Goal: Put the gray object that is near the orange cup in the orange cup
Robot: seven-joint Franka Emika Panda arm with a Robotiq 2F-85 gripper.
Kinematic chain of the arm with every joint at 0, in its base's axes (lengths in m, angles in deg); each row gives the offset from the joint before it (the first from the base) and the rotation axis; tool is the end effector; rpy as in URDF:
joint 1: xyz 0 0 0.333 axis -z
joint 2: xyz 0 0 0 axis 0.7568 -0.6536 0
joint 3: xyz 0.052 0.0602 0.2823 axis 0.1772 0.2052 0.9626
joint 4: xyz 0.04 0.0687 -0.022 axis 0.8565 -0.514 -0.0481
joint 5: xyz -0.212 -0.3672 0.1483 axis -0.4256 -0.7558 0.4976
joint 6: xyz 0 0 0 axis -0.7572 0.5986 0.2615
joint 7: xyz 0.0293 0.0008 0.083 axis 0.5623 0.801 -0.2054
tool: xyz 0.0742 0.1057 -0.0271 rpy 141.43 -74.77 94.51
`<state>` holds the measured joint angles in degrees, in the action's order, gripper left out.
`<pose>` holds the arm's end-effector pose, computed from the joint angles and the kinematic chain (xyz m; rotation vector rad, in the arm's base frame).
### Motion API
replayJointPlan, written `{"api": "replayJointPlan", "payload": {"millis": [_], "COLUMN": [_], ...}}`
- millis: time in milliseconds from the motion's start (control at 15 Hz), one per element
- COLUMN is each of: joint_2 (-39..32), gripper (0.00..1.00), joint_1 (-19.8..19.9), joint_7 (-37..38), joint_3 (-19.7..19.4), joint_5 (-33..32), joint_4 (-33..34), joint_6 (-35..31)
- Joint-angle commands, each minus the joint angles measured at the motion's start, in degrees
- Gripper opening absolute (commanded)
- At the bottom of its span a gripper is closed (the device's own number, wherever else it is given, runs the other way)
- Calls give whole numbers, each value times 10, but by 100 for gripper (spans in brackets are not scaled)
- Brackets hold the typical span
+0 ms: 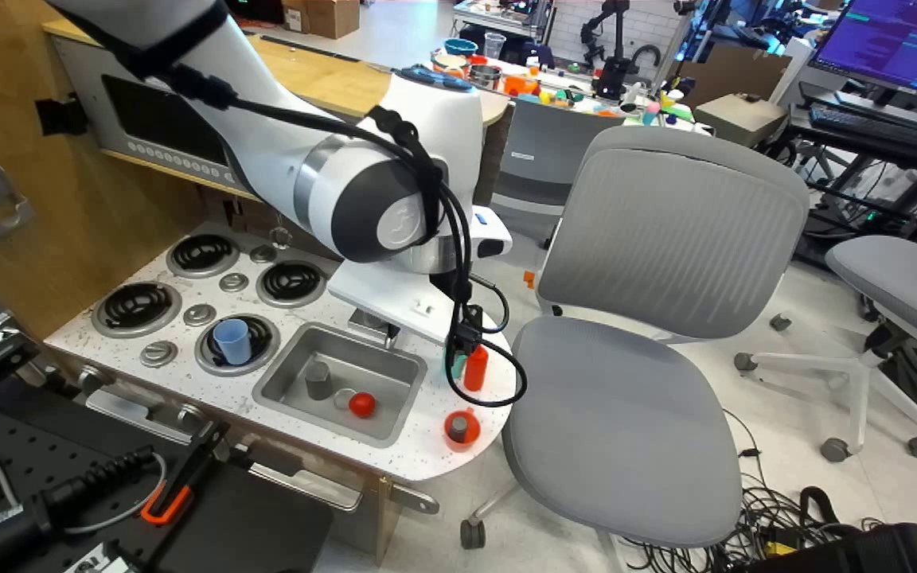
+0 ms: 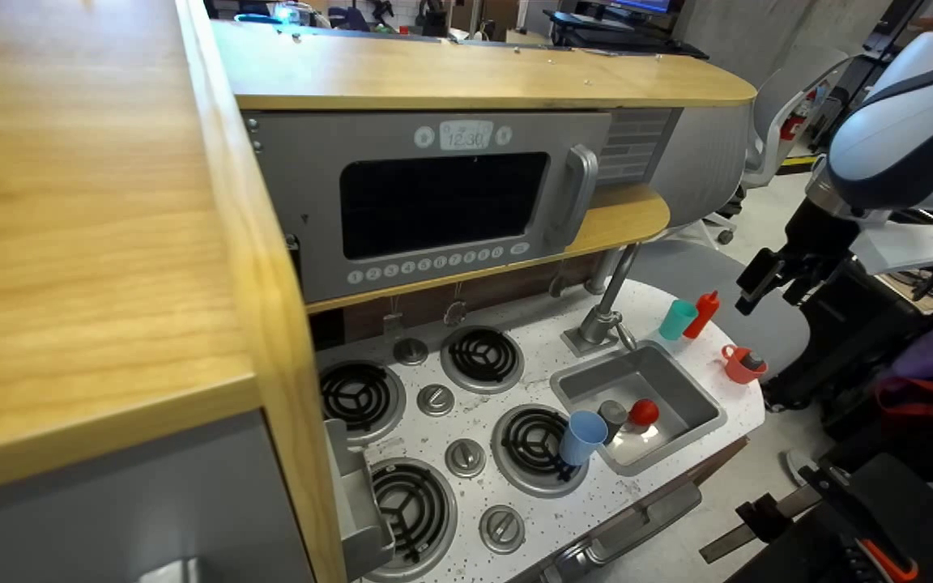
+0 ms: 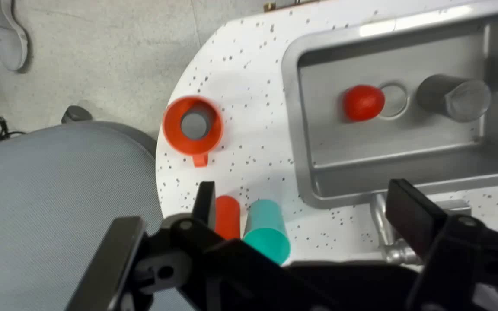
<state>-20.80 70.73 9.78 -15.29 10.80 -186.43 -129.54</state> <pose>0.5704 -0.2890 0.0633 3.0493 -0.1924 -0.0217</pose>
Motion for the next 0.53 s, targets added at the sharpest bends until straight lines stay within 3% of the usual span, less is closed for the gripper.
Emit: {"api": "replayJointPlan", "payload": {"millis": [0, 67, 133, 467], "joint_2": [88, 93, 56, 59], "gripper": [100, 100, 100, 100], "joint_1": [15, 9, 0, -3], "joint_7": [-48, -47, -31, -32], "joint_3": [4, -8, -10, -13], "joint_5": [21, 10, 13, 13], "joint_4": [-88, -91, -56, -61], "joint_6": [46, 70, 41, 45]}}
